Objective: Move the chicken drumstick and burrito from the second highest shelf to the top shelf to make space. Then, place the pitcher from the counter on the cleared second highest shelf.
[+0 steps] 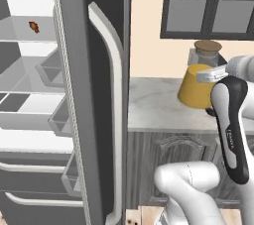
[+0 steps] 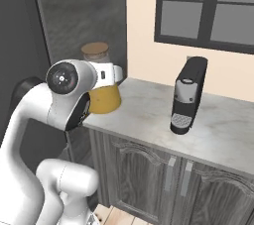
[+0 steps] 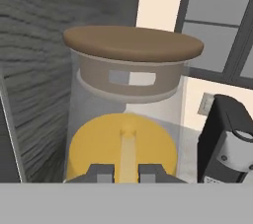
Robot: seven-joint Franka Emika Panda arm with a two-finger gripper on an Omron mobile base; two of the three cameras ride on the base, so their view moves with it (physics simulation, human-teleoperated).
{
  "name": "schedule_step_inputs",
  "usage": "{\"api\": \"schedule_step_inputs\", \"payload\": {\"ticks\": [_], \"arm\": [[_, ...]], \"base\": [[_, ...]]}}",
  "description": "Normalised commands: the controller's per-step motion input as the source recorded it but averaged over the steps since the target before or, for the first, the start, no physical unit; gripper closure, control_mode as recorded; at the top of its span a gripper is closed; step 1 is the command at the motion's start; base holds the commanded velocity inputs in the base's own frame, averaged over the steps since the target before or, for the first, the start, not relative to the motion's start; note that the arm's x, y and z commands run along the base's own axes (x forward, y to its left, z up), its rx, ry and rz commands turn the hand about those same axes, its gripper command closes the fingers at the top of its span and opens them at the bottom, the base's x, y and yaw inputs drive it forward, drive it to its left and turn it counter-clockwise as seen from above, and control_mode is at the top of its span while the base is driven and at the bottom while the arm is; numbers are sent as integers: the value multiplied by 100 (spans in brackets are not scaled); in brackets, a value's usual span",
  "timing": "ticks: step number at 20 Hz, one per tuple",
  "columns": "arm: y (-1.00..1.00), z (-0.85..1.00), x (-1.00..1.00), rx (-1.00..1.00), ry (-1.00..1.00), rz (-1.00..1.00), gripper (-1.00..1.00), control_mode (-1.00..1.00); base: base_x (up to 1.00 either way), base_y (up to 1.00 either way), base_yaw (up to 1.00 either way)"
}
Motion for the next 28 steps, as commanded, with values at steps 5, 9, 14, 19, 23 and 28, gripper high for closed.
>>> {"api": "schedule_step_inputs", "payload": {"ticks": [5,9,14,19,23,28], "arm": [[0,0,0,0,0,0,100,100],[0,0,0,0,0,0,100,100],[0,0,0,0,0,0,100,100],[0,0,0,0,0,0,100,100],[0,0,0,0,0,0,100,100],[0,0,0,0,0,0,100,100]], "base": [[-79,-1,9],[-100,-4,30],[-100,-8,36],[-92,6,35],[-25,55,31],[8,92,20]]}}
